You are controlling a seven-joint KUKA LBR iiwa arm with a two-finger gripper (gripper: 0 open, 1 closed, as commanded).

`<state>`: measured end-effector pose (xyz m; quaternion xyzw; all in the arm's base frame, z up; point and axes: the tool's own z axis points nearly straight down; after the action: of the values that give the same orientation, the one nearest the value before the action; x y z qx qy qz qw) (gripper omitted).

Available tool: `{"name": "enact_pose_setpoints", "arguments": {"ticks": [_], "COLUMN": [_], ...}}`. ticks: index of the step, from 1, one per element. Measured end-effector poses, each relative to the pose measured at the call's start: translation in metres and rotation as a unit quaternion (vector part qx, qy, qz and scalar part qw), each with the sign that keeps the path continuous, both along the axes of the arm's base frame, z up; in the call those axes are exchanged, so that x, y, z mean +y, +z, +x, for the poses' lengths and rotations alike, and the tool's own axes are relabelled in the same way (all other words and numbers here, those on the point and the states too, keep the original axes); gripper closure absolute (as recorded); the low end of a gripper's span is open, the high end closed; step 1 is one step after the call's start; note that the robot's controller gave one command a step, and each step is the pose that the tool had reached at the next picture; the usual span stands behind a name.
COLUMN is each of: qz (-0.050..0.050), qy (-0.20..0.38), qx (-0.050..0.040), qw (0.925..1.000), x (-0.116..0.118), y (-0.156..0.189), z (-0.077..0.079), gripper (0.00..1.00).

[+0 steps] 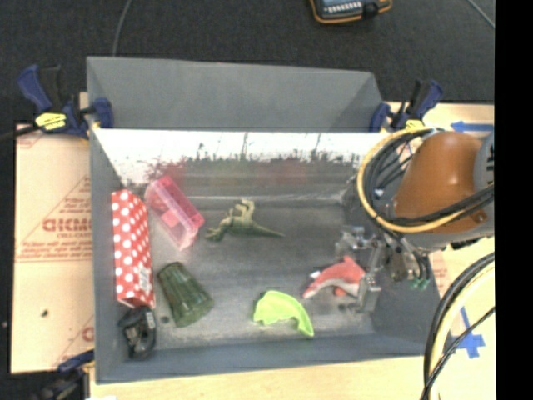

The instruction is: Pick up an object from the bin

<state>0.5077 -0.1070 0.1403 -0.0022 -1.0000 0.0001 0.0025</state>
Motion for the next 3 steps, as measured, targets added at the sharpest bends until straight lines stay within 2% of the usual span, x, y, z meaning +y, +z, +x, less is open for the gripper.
{"name": "enact_pose_setpoints", "arguments": {"ticks": [1,2,3], "qz": [-0.001,0.000,-0.001], "qy": [0.003,0.177,0.189], "qx": [-0.0037,-0.0033,-0.0054], "qw": [1.0000,0.9842,0.9819], "x": [0.001,0.004,0.004], "y": [0.004,-0.070,-0.001], "z": [0.002,0.034,0.040], "gripper": [0.00,0.00,0.00]}}
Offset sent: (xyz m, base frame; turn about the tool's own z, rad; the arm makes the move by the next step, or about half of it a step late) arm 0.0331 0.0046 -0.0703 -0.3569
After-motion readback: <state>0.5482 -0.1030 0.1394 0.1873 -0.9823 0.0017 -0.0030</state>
